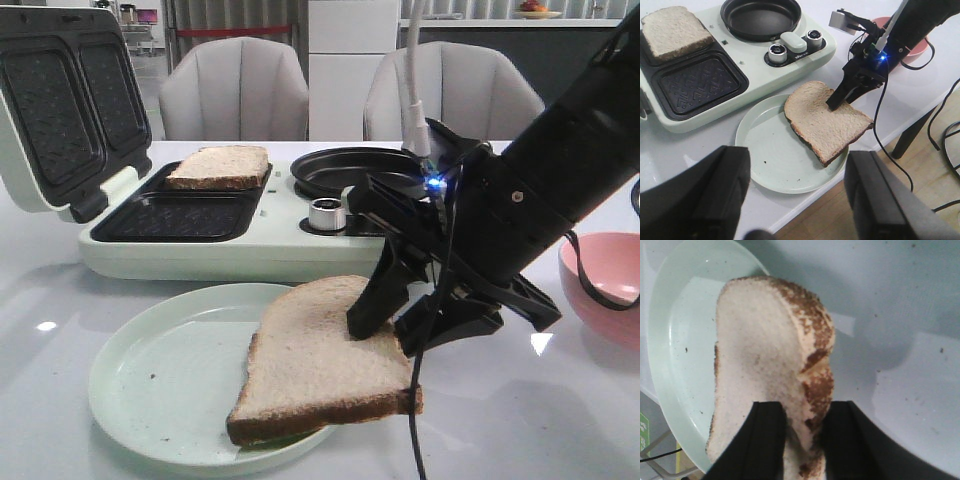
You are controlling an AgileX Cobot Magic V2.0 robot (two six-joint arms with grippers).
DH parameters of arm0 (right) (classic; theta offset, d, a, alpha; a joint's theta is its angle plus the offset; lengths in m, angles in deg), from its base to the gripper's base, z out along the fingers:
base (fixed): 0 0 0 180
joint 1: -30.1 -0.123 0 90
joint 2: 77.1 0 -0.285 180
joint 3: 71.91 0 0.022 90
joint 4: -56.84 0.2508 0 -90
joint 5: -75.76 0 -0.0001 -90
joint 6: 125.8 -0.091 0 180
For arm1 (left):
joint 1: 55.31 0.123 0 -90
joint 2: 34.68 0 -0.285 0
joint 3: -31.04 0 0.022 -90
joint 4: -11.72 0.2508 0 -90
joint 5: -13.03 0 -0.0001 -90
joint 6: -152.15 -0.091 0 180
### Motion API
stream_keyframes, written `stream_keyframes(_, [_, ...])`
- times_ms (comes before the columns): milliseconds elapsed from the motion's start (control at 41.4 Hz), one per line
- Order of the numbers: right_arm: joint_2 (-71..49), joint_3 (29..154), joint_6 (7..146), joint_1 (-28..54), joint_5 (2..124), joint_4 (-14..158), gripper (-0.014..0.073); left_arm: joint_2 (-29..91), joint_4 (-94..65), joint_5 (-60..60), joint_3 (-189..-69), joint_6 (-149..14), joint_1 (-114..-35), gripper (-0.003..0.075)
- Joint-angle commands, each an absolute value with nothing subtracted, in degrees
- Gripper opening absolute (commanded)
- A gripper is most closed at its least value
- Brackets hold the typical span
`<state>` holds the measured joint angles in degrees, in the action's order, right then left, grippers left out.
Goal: Make breakfast with bread and shrimp
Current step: 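Reach the right gripper to the remaining bread slice and grasp it, then carry the slice with the right gripper and stack it on the first slice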
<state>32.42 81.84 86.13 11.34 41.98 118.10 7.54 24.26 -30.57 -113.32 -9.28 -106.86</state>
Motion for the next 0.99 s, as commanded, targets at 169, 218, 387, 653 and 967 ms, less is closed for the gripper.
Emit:
stream_keyframes(169, [28.8,83.3,87.1,11.2,39.8,119.6,0.0076,7.6,24.6,-26.0,-114.9,-9.4,-107.4,0.0475])
stream_keyframes(218, [27.5,83.4,87.2,11.2,39.3,119.6,0.0065,7.6,24.6,-26.0,-114.9,-9.4,-107.4,0.0475])
stream_keyframes(387, [19.9,84.9,87.2,11.2,38.2,119.6,0.0064,7.6,24.6,-26.0,-114.9,-9.4,-107.4,0.0475])
stream_keyframes(653, [17.1,94.7,87.2,10.4,40.4,123.8,0.0064,7.6,24.6,-26.0,-114.9,-9.4,-107.4,0.0475])
stream_keyframes(967, [29.4,109.1,87.2,4.6,53.5,128.4,0.0064,7.6,24.6,-24.9,-114.9,-9.4,-107.4,0.0475])
